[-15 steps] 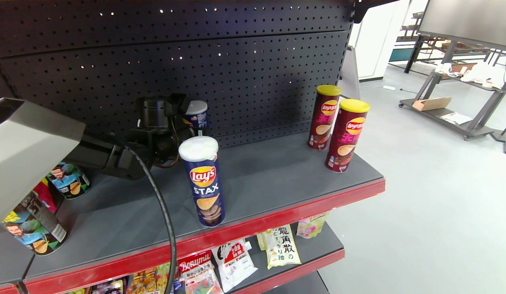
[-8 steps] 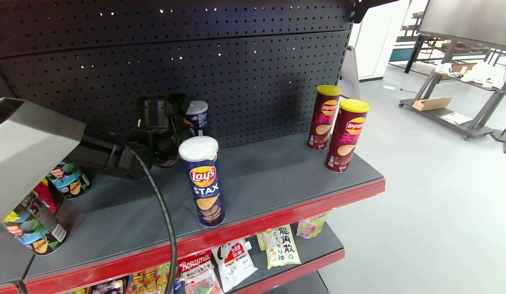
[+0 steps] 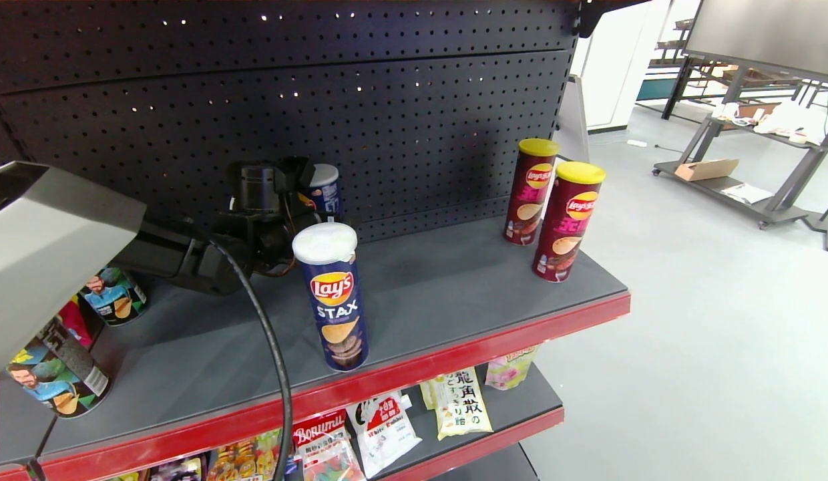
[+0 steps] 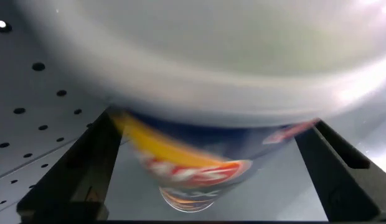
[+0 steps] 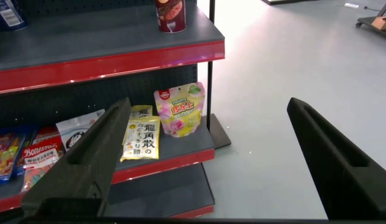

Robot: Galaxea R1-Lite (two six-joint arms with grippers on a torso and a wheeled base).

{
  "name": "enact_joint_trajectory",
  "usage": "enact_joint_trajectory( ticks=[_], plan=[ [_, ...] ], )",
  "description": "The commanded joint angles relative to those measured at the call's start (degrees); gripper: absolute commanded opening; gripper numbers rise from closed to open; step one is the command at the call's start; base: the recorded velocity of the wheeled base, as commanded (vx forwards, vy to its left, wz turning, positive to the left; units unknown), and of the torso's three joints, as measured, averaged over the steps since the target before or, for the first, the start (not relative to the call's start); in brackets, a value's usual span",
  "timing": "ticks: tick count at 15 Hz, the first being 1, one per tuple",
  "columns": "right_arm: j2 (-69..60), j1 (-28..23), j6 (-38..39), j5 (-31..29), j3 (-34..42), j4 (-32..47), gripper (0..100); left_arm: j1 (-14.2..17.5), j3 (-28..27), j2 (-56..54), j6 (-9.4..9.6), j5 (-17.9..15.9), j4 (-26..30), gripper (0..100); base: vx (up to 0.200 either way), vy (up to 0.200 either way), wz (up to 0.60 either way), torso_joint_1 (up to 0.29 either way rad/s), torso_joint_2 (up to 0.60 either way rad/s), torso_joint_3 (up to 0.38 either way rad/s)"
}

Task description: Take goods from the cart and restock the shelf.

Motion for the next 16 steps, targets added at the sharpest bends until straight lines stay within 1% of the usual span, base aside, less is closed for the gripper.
enact_joint_trajectory(
  ticks=[1,2,4,6,7,8,11,12,13,14,16],
  plan=[
    [0.0,0.0,0.0,0.0,0.0,0.0,100,0.0,0.1,-0.3,-0.08,0.0,-0.2,100,0.0,0.0,0.0,0.0,0.0,0.0],
    [0.0,0.0,0.0,0.0,0.0,0.0,100,0.0,0.4,-0.6,-0.08,0.0,0.7,100,0.0,0.0,0.0,0.0,0.0,0.0],
    [0.0,0.0,0.0,0.0,0.0,0.0,100,0.2,2.3,-3.2,0.01,-0.1,4.7,100,0.0,0.0,0.0,0.0,0.0,0.0],
    [0.0,0.0,0.0,0.0,0.0,0.0,100,0.5,5.2,-6.8,0.27,-1.5,8.1,100,0.0,0.0,0.0,0.0,0.0,0.0],
    [0.0,0.0,0.0,0.0,0.0,0.0,100,1.2,6.3,-7.8,0.27,-2.3,8.9,100,0.0,0.0,0.0,0.0,0.0,0.0],
    [0.0,0.0,0.0,0.0,0.0,0.0,100,1.6,7.4,-8.7,0.27,-2.3,9.7,100,0.0,0.0,0.0,0.0,0.0,0.0],
    [0.0,0.0,0.0,0.0,0.0,0.0,100,1.7,11.9,-12.6,0.45,-2.6,13.8,100,0.0,0.0,0.0,0.0,0.0,0.0],
    [0.0,0.0,0.0,0.0,0.0,0.0,100,1.7,11.9,-12.6,0.45,-2.6,13.8,100,0.0,0.0,0.0,0.0,0.0,0.0],
    [0.0,0.0,0.0,0.0,0.0,0.0,100,2.3,14.2,-14.5,1.77,-2.5,17.4,100,0.0,0.0,0.0,0.0,0.0,0.0],
    [0.0,0.0,0.0,0.0,0.0,0.0,100,3.7,15.0,-15.1,3.09,-2.5,17.9,100,0.0,0.0,0.0,0.0,0.0,0.0],
    [0.0,0.0,0.0,0.0,0.0,0.0,100,6.0,15.7,-15.2,6.51,-2.5,17.9,100,0.0,0.0,0.0,0.0,0.0,0.0]
  ],
)
